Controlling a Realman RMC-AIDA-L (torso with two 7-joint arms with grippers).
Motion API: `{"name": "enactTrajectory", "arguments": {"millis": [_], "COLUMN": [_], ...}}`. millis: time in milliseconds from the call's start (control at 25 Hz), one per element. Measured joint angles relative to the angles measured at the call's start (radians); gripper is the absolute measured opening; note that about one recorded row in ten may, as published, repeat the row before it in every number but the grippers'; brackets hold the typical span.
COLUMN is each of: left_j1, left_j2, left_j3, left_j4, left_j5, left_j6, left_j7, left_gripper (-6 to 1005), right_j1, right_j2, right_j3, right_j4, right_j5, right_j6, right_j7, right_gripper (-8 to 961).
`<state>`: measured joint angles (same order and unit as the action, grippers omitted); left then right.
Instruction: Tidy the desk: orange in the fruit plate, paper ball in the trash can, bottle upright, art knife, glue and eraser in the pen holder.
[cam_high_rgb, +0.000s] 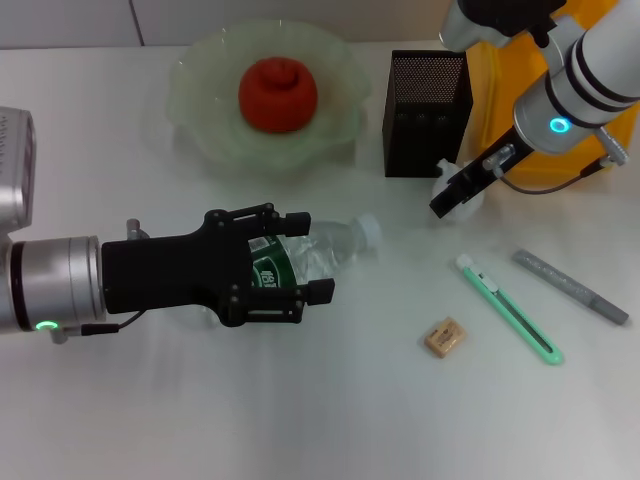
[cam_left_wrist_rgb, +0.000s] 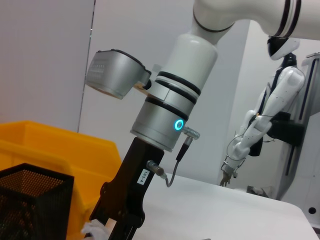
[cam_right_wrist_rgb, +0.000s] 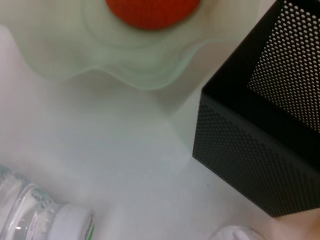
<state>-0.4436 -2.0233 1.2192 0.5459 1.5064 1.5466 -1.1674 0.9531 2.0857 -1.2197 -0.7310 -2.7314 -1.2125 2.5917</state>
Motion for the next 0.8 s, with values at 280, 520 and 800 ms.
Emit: {"name": "enactTrajectory", "arguments": {"millis": [280, 520, 800], "left_j1": [-0.001, -0.003, -0.003], "left_j2": [-0.006, -0.006, -0.005], "left_j3": [0.000, -0.002, -0.009], "left_j4": [-0.001, -0.001, 0.001], "left_j5": [0.000, 0.000, 0.000], "left_j6": [-0.023, -0.026, -0.026], "left_j7": [0.000, 0.000, -0.001], "left_gripper": [842, 842, 842], "right_j1": [-0.006, -0.085, -0.251], "right_j2": [0.001, 0.000, -0.006], "right_j3": [-0.005, -0.004, 0.033], "right_j4": [-0.014, -0.244, -0.685], "right_j5": [0.013, 0.035, 0.071], "right_j6": [-0.025, -0.188, -0.337], "right_j7": [-0.013, -0.014, 0.012], "right_gripper": [537, 488, 512]}}
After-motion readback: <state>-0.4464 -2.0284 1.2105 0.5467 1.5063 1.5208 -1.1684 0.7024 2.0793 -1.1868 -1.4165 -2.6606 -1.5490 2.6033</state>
